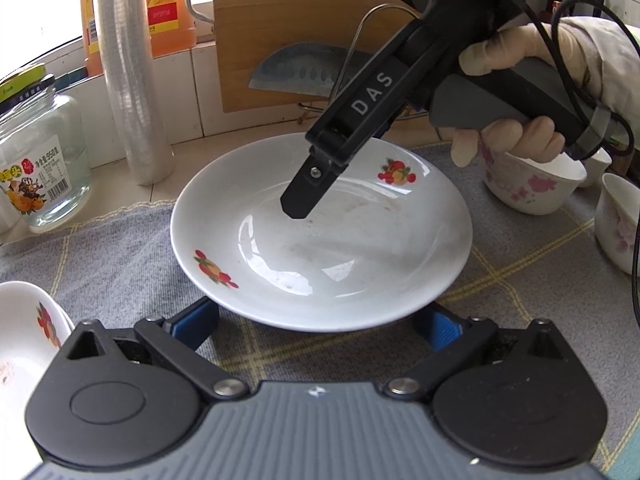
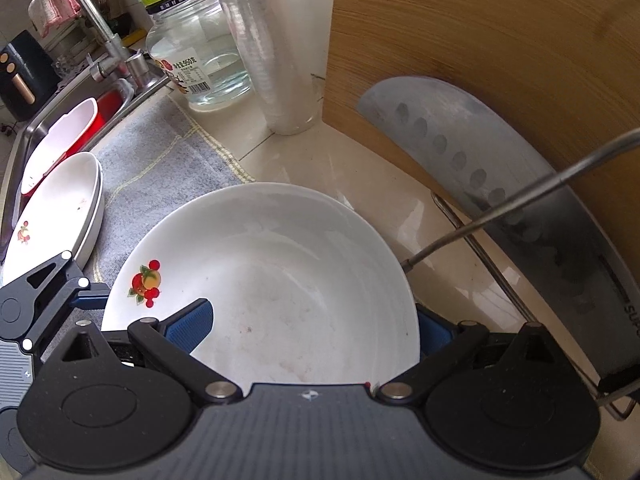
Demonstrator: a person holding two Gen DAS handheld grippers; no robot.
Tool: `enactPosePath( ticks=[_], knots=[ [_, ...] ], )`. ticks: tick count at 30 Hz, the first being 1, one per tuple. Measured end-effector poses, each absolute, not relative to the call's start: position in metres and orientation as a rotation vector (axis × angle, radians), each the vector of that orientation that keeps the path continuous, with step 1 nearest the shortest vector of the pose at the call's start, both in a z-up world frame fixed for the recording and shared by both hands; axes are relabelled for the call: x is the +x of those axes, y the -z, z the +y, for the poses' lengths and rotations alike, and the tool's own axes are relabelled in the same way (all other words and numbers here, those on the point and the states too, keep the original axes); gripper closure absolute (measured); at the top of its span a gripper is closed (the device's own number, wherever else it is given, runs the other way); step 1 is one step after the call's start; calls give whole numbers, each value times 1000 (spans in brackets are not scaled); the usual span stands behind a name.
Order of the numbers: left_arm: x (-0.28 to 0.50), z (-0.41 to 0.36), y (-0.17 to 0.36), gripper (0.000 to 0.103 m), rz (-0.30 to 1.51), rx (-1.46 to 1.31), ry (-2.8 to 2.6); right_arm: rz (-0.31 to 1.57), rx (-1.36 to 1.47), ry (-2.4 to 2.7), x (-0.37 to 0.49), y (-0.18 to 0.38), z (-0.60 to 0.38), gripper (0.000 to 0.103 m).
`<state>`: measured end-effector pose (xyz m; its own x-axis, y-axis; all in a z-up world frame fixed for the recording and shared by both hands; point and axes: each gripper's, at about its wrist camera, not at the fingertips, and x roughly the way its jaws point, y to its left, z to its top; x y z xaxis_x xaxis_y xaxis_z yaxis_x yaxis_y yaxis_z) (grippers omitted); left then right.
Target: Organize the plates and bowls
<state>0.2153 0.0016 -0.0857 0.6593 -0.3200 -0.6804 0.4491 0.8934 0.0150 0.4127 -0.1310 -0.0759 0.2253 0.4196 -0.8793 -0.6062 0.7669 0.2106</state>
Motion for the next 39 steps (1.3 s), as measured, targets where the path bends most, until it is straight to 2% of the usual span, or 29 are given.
enactPosePath(
  ticks=[39],
  knots=[
    [216,5,87,2,703,211,480,1167,-136,-782,422,74,-130,0]
  ],
)
